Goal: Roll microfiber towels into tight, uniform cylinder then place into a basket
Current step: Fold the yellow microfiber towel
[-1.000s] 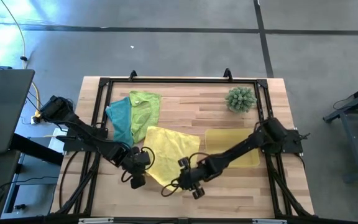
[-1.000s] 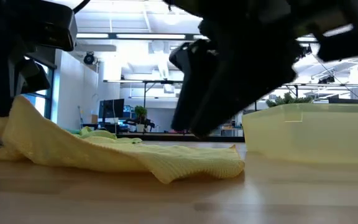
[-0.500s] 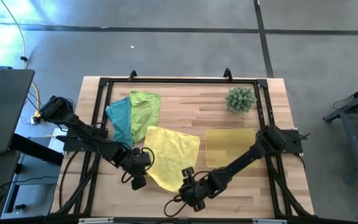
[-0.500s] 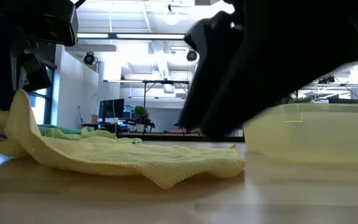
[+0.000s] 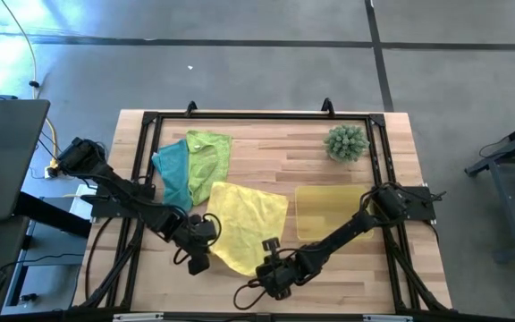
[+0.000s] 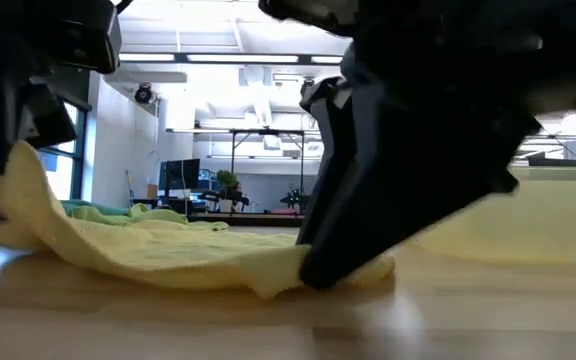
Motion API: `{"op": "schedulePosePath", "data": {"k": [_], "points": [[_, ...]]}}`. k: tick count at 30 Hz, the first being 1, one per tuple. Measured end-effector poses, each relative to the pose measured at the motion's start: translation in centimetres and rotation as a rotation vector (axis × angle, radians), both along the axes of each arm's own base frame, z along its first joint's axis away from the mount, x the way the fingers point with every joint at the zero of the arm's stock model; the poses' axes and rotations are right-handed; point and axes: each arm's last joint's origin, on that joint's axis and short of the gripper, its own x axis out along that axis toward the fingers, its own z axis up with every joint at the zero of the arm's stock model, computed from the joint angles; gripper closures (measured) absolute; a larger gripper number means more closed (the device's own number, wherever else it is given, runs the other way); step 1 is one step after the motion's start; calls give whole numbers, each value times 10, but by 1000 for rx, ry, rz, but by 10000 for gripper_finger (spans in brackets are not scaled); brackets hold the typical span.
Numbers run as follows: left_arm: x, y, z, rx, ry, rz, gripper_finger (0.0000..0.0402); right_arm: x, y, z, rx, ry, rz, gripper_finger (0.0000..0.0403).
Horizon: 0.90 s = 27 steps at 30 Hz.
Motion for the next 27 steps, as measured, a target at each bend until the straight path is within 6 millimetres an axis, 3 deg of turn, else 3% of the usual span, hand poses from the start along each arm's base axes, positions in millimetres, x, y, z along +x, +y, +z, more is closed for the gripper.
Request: {"op": "schedulePosePath", "data": {"k": [3,10,16,23,27], "points": [[-2,-9,2,-62,-9,16,401,2,3,5,38,17,23,395],[-8,-42,10,-210,-94,-12,401,12,12,33,116,25,93,399],[-16,-55,12,-225,-133,65,401,10,12,52,82,115,97,399],[-25,-70,3,-268,-68,112,401,7,10,54,71,160,67,402],[-22,-69,-5,-244,-41,106,401,4,7,52,47,179,15,402]]}}
